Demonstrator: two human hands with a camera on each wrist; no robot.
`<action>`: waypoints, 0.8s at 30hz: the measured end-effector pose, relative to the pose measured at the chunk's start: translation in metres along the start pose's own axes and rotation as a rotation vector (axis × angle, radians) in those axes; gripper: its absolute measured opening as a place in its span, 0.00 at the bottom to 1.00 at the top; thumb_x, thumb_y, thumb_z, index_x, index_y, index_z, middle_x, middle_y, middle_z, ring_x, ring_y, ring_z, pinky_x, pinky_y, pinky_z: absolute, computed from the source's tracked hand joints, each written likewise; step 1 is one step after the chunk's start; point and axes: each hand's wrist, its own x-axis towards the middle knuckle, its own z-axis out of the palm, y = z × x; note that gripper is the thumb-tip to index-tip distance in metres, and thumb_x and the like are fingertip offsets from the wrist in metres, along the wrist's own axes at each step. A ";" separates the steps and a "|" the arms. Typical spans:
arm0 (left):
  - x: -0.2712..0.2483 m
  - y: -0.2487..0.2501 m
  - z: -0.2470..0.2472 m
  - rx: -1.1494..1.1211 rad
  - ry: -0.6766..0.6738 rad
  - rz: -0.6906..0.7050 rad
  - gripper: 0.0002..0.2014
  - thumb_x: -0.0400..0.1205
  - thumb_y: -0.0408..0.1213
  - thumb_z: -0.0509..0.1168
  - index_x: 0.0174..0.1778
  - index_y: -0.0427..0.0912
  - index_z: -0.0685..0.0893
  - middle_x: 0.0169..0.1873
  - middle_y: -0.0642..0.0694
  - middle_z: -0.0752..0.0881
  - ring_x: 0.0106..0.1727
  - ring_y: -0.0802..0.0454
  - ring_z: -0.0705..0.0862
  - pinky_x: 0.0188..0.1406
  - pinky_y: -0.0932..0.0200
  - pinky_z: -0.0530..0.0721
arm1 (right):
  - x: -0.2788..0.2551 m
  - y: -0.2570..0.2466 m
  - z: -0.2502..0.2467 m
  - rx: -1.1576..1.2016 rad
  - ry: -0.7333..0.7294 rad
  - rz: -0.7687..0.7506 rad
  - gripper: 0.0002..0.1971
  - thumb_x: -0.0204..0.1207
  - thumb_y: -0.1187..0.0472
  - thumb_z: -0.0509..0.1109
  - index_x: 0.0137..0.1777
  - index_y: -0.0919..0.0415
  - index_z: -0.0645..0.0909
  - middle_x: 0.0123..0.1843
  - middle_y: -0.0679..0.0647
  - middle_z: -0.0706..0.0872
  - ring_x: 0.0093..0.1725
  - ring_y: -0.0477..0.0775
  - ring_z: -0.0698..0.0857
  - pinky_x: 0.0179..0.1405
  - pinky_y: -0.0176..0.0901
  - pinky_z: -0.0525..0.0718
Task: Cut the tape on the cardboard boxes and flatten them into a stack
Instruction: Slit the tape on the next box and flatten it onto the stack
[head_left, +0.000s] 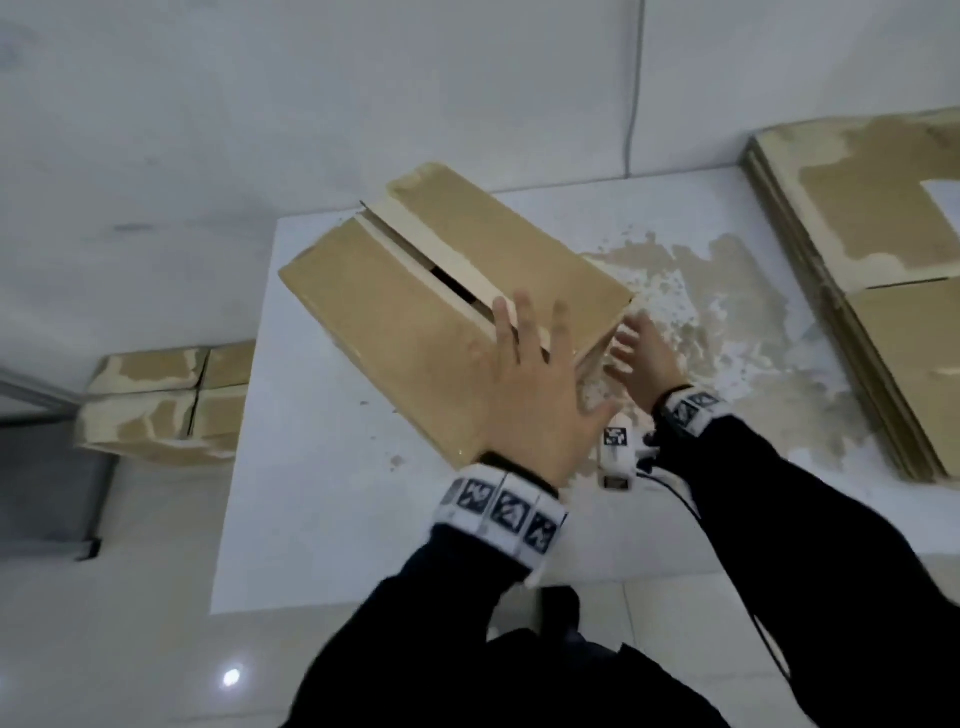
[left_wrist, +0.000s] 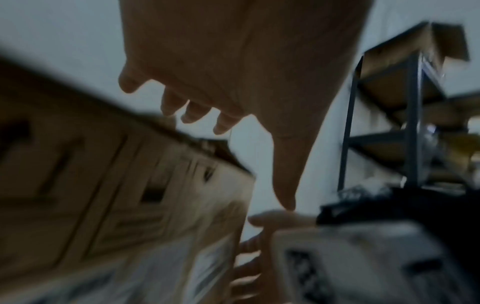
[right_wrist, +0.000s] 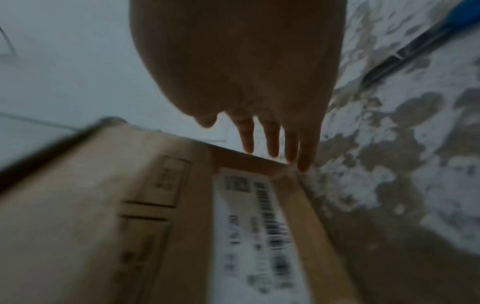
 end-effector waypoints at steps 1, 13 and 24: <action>0.007 0.008 0.014 0.045 0.000 -0.048 0.49 0.80 0.63 0.59 0.83 0.44 0.35 0.82 0.35 0.35 0.82 0.34 0.34 0.75 0.32 0.36 | 0.007 0.004 0.001 -0.081 -0.072 0.015 0.26 0.87 0.46 0.47 0.76 0.60 0.68 0.75 0.58 0.72 0.67 0.57 0.75 0.58 0.48 0.79; -0.007 -0.016 0.024 -0.098 0.284 0.117 0.28 0.82 0.53 0.53 0.71 0.39 0.77 0.72 0.41 0.77 0.77 0.44 0.71 0.74 0.37 0.66 | -0.011 0.048 -0.032 0.101 -0.236 0.146 0.25 0.80 0.41 0.60 0.65 0.61 0.76 0.50 0.52 0.80 0.48 0.51 0.80 0.58 0.47 0.78; -0.015 -0.044 0.057 0.121 0.346 0.096 0.43 0.70 0.27 0.76 0.81 0.42 0.64 0.77 0.41 0.72 0.77 0.43 0.71 0.73 0.39 0.67 | 0.005 0.032 -0.002 -0.214 -0.235 0.203 0.21 0.80 0.40 0.59 0.55 0.58 0.79 0.51 0.57 0.83 0.44 0.55 0.81 0.35 0.42 0.85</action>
